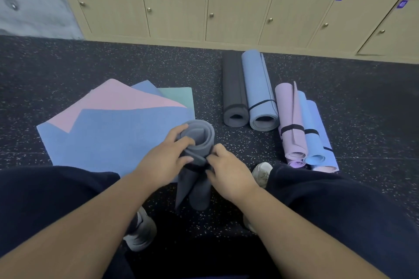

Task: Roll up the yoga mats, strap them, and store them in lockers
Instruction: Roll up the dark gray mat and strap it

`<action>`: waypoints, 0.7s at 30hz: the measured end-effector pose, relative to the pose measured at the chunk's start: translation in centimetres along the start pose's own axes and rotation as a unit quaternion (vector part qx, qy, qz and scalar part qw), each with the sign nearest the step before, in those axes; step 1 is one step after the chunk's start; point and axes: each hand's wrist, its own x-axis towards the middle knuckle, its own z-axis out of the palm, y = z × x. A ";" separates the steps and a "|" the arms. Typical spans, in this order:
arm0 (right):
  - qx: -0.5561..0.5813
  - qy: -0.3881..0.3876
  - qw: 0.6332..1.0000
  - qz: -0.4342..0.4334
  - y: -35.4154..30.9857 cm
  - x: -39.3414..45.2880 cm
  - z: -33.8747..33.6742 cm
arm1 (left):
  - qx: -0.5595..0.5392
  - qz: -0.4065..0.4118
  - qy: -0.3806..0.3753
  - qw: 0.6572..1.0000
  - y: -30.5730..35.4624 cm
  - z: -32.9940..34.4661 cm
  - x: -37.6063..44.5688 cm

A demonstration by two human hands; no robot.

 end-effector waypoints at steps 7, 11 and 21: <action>-0.040 -0.022 0.998 0.030 0.8 0.3 0.9 | -0.011 -0.009 -0.006 1.000 -0.4 0.0 0.8; -0.063 -0.099 0.986 0.122 2.5 0.4 1.3 | 0.005 0.017 -0.017 1.000 0.1 -0.1 1.0; -0.033 -0.119 0.992 0.029 -0.3 0.1 1.4 | 0.014 -0.032 0.021 0.999 -0.9 -0.7 2.3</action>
